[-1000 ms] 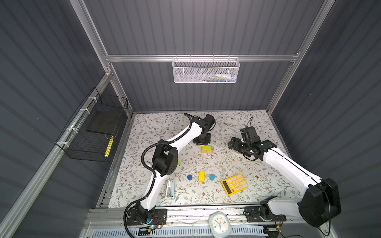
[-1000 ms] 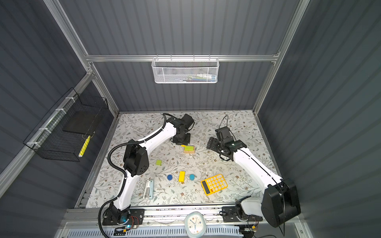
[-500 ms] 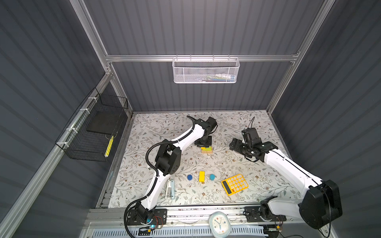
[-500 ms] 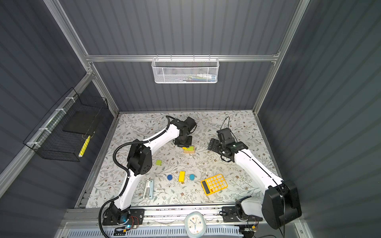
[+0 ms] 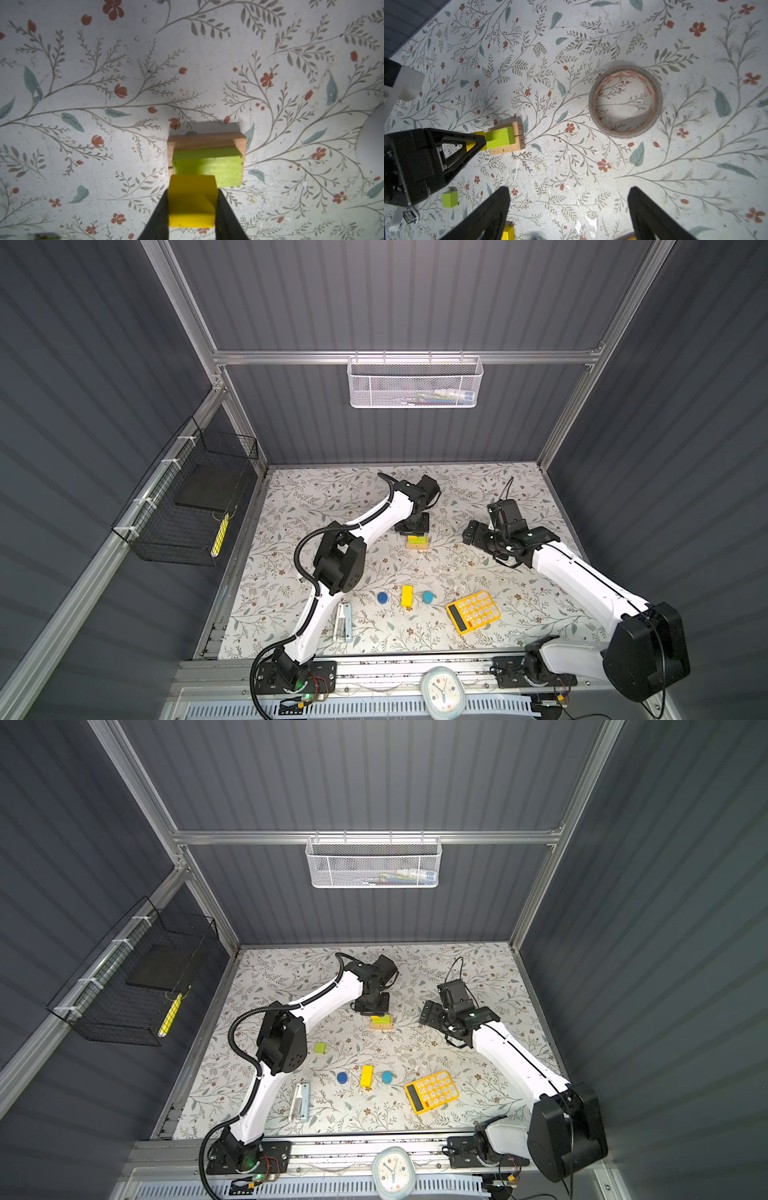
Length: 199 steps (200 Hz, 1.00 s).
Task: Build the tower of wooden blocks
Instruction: 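Lower the yellow cube onto the lime-green block with the left gripper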
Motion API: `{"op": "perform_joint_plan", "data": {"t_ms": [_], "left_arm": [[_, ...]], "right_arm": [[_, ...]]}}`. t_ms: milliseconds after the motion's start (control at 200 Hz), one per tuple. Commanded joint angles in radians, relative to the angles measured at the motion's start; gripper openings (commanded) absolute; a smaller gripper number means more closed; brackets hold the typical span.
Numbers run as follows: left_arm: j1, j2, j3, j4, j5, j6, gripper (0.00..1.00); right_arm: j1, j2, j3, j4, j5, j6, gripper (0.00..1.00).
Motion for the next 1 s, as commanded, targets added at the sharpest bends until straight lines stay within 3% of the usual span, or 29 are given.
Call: {"op": "perform_joint_plan", "data": {"t_ms": [0,990], "left_arm": [[-0.006,0.016,-0.012,0.003,-0.003,-0.013,0.00],[-0.008,0.029,-0.042,0.029,-0.018,-0.027,0.00]], "right_arm": [[-0.006,-0.017,-0.016,0.003,0.000,-0.004,0.91],[-0.009,-0.008,-0.024,0.006,-0.007,0.002,0.91]]}}
